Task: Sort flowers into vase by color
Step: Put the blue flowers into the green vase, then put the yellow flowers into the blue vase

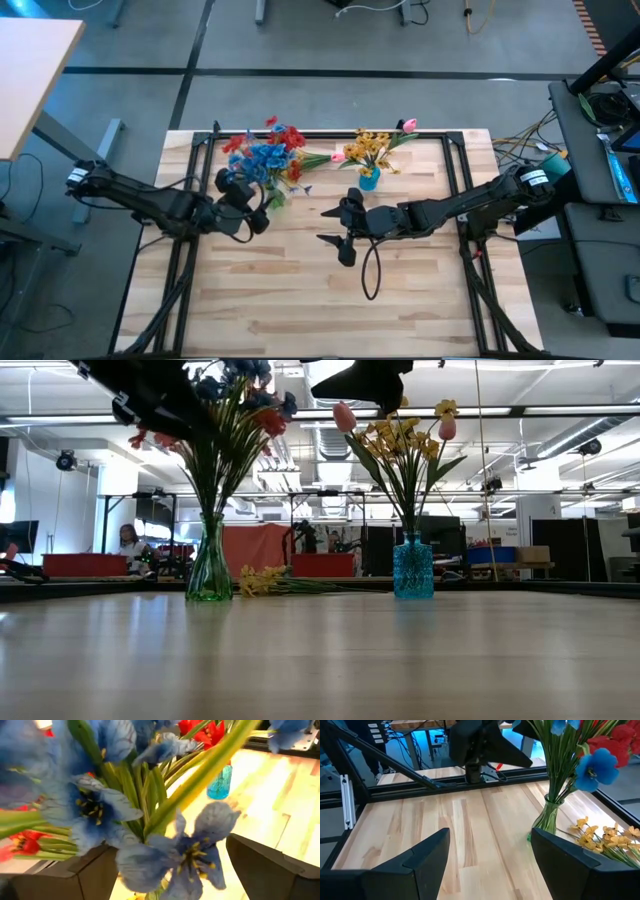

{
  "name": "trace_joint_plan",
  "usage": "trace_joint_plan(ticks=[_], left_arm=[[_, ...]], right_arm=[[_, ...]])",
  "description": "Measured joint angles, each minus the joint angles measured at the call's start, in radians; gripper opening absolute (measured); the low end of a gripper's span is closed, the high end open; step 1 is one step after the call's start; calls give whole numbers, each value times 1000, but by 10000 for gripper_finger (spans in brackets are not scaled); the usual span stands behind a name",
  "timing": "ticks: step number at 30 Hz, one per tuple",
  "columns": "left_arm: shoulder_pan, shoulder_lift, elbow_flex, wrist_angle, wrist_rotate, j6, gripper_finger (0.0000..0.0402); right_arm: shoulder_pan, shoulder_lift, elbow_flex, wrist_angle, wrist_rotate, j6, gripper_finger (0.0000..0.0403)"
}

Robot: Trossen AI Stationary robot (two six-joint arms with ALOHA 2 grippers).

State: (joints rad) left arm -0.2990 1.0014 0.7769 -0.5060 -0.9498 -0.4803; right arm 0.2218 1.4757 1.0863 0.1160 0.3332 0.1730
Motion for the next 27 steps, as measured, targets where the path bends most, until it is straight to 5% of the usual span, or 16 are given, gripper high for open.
trace_joint_plan(ticks=[16,27], left_arm=[[-8,-3,170,-342,76,-107,336],[-9,-3,267,-563,275,-155,336]], right_arm=[[0,0,0,0,0,3,269],[0,0,0,-4,0,2,272]])
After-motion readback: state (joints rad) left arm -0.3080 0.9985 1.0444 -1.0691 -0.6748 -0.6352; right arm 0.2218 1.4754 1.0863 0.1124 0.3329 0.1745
